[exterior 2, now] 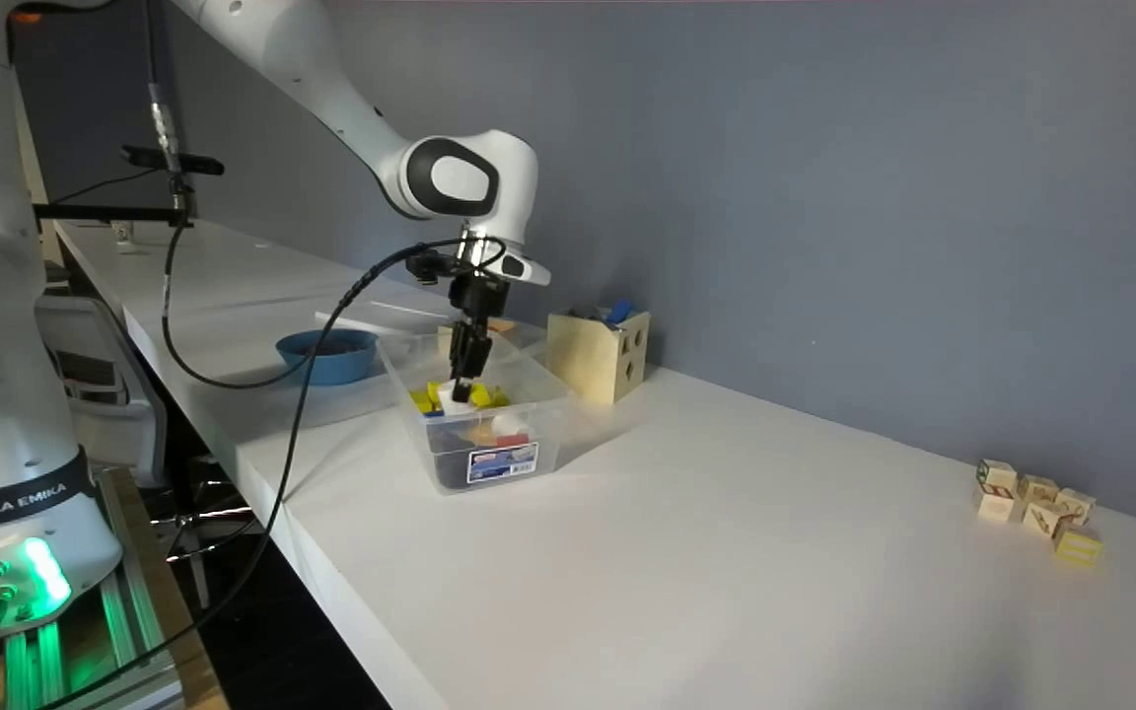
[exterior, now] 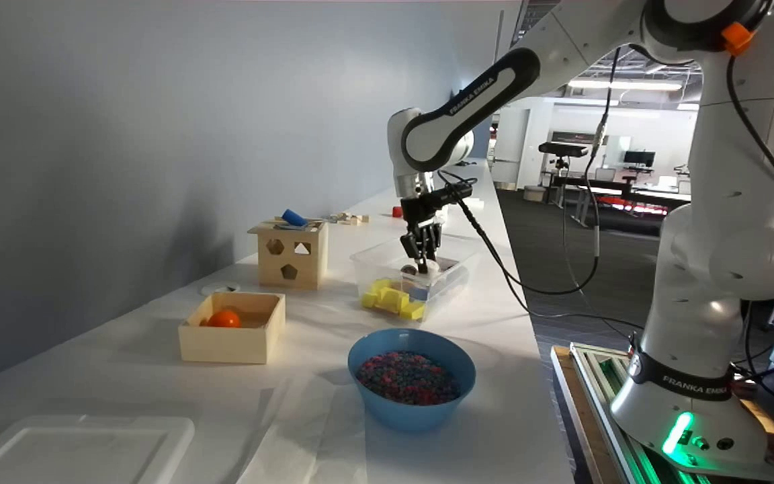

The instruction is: Pick up the white caps from the bowl and place them in the box

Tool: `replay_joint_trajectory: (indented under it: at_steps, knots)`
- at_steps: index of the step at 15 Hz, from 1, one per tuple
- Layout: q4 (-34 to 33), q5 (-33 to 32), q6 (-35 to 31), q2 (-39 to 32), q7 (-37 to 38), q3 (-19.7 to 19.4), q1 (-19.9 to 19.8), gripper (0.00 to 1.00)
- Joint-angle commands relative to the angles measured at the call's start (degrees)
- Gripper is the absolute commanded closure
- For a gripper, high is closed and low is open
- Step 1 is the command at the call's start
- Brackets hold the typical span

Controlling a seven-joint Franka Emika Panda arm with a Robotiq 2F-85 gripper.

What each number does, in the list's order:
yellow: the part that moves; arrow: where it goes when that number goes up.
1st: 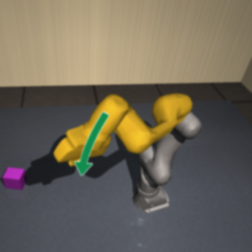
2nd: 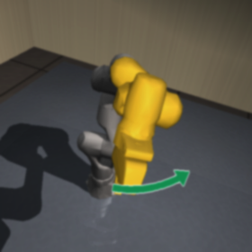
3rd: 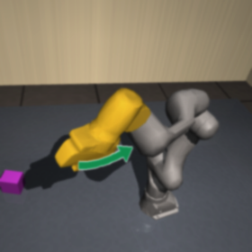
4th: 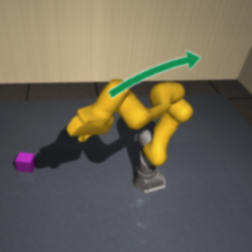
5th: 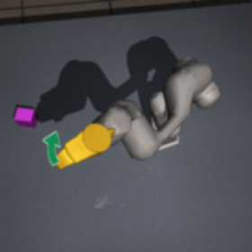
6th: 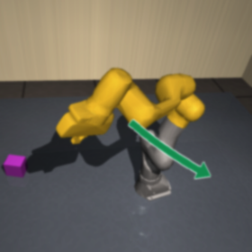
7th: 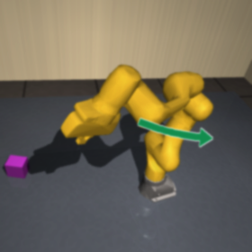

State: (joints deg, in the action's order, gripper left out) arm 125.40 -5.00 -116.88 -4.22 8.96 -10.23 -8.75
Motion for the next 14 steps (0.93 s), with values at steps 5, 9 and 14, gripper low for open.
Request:
replay_joint_trajectory:
  at_steps: [5, 9, 14]
  knots:
    - [1.7, 5.3, -6.2, 14.1, 0.4, 0.6, 0.0, 0.88]
    - [-6.9, 5.9, -9.1, 12.2, 5.6, 3.3, 1.0, 0.88]
    - [-12.1, 2.0, -10.6, 10.7, 14.5, 6.4, 1.6, 0.88]
